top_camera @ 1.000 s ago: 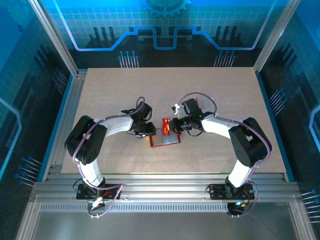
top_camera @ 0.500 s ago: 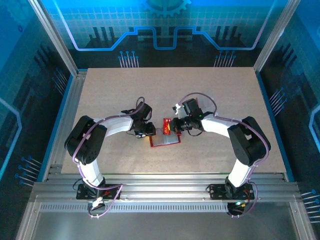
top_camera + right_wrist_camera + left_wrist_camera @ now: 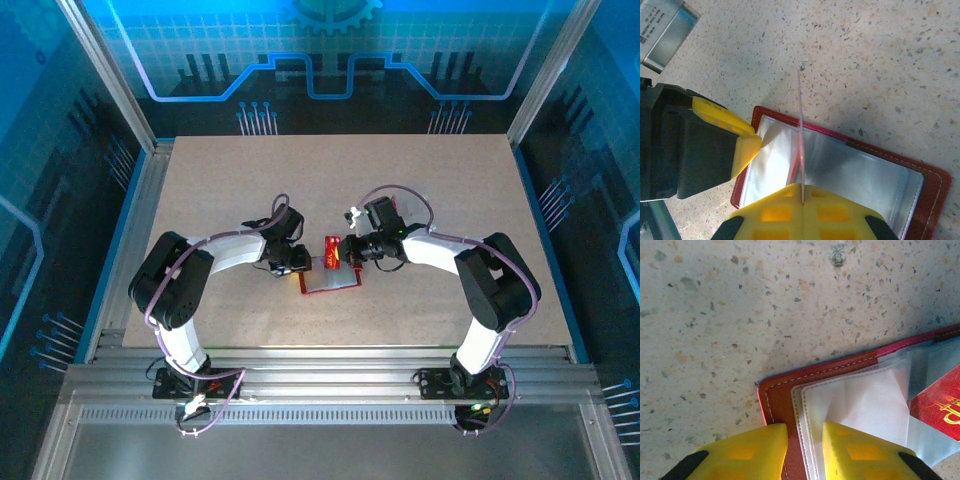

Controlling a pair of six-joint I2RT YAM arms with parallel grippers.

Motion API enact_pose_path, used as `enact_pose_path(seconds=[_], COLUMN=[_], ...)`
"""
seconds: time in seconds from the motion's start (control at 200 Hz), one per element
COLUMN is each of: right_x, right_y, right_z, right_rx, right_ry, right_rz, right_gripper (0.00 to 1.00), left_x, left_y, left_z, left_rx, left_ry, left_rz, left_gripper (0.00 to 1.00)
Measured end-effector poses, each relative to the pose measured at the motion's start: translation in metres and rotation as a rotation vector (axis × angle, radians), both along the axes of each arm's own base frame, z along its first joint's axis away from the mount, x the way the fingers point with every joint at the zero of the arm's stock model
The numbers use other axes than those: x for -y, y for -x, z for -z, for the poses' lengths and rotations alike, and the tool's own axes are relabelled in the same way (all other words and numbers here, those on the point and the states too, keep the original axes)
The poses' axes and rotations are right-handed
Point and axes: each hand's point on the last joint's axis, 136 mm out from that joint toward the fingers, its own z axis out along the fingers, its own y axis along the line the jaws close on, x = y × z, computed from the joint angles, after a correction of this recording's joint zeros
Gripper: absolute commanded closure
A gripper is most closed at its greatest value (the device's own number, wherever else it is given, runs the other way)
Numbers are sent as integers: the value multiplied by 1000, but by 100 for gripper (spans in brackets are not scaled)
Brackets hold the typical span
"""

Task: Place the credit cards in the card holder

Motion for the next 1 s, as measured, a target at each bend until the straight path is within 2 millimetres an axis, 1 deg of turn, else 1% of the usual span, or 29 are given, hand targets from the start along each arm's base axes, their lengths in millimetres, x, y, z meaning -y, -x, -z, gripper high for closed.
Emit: enact_pose_path(seconds=[0.17, 0.31, 0.715, 1.001], right_x=[7, 11, 1, -4], right_y=[-1, -7, -6, -5], right_z=[1, -5, -12, -6], right_rx=[6, 36, 39, 20], right_ry=[43, 79, 43, 26], right_rz=[25, 52, 23, 5], right_gripper=[100, 100, 100, 100], left_x=[0, 0, 0, 0], left_y=[0, 0, 0, 0], left_z=[0, 0, 0, 0], left_rx=[1, 3, 5, 6], left_ry=[1, 2, 4, 5], left_rz=[0, -1, -4, -4], left_gripper=[72, 72, 72, 72])
